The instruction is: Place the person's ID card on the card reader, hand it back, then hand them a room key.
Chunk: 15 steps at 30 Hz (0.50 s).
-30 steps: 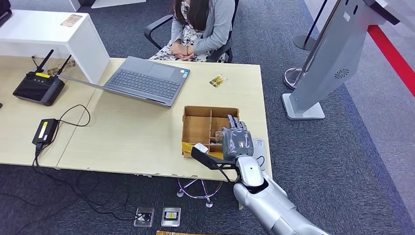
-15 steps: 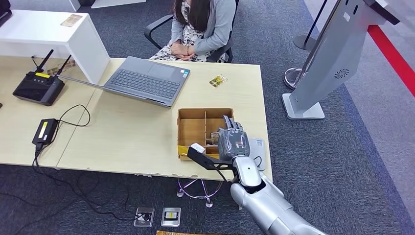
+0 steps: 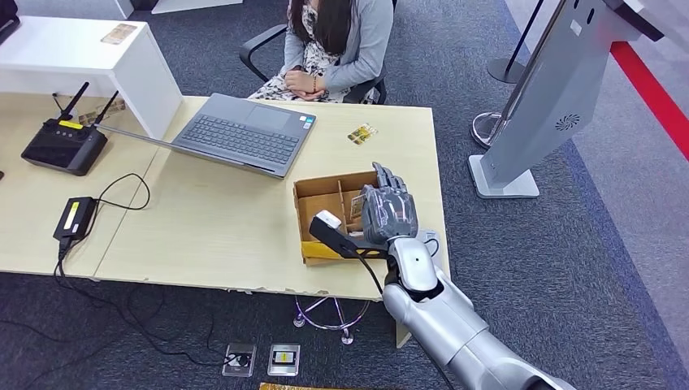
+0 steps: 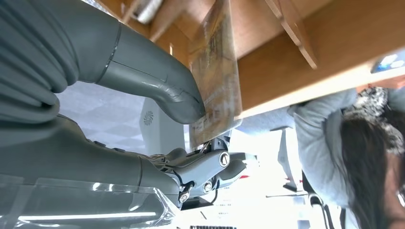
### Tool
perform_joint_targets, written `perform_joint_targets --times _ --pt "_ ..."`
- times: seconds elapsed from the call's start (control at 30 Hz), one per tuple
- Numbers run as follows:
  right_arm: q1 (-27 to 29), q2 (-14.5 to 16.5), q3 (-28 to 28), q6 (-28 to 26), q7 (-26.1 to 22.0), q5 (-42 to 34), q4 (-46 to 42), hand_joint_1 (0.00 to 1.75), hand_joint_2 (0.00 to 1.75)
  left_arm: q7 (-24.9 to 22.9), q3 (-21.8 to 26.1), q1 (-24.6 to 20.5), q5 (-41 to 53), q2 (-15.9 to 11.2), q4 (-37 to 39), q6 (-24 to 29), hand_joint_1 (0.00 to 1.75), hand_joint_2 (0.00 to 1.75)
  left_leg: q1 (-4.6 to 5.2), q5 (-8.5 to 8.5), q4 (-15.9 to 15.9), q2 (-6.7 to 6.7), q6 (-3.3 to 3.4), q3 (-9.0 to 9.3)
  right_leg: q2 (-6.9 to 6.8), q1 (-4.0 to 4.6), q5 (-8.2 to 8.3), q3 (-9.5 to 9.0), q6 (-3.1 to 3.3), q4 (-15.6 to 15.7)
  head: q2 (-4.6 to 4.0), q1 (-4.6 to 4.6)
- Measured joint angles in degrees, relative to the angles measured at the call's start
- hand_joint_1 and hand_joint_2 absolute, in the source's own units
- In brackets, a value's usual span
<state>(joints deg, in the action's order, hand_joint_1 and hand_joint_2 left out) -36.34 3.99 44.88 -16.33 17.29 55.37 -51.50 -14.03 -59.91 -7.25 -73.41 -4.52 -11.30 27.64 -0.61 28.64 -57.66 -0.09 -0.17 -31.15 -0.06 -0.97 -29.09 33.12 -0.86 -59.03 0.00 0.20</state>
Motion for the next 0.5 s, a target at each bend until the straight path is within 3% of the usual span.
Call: perform_joint_targets --times 0.5 --pt "-2.38 -0.61 -1.02 -0.77 0.93 0.30 -3.54 1.75 1.75 0.22 0.00 0.00 1.09 -0.02 0.00 -1.63 0.00 0.00 0.00 0.00 0.00 0.00 0.00 0.00 0.01 0.00 0.00 0.00 0.00 0.00 -0.01 0.00"
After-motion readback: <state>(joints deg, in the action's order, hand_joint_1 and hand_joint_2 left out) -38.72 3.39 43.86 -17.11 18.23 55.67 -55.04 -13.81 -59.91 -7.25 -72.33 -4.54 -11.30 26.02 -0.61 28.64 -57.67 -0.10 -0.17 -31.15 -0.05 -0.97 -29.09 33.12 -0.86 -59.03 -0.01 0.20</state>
